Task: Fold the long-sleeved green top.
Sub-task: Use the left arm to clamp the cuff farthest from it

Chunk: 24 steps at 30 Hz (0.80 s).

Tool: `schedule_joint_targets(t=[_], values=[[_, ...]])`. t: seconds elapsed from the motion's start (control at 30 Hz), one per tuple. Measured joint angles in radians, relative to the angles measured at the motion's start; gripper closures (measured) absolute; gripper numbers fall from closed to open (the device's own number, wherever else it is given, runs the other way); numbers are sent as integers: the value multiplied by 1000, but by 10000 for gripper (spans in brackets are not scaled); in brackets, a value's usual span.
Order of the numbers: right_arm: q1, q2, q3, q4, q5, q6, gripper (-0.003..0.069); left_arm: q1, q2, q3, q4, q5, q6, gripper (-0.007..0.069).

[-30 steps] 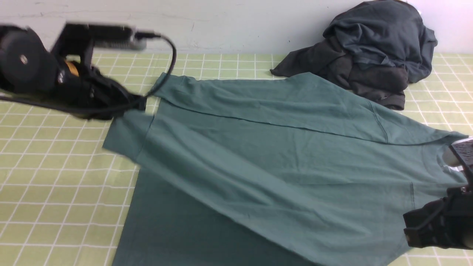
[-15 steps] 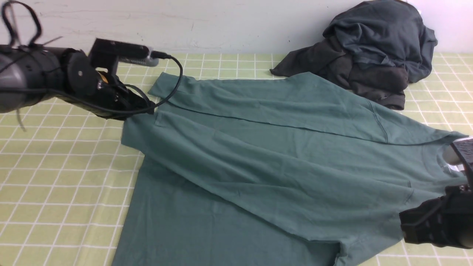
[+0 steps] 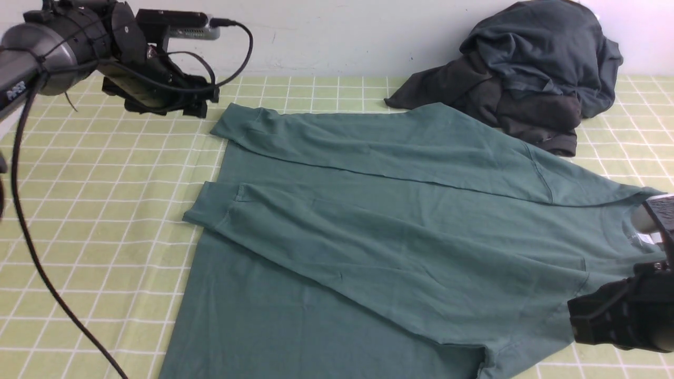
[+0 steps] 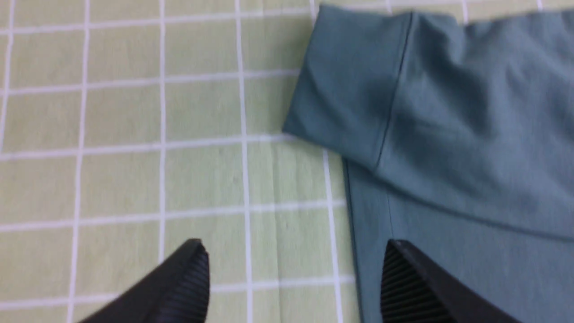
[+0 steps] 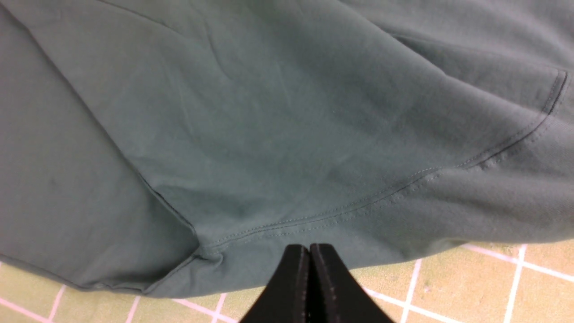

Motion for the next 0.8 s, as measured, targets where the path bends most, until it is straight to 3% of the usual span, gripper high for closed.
schedule_joint_targets(t=[0.3,0.5,0.53,0.57,0.63,0.8], values=[[0,0,0,0,-2,-39,671,-7,268,-147,-110,-245,0,162],[0,0,0,0,-3,-92,671,-13,313,-148,-155,-354,0,344],[0,0,0,-1,-3,-94,671,-13,313,-149,-159,-357,0,435],[0,0,0,-1,-3,-95,671,-13,313,-149,-159,-356,1,459],[0,0,0,-1,-3,-98,671,-17,312,-150,-159,-337,4,580],[0,0,0,-1,-3,-99,671,-23,258,-150,-157,-193,15,609]])
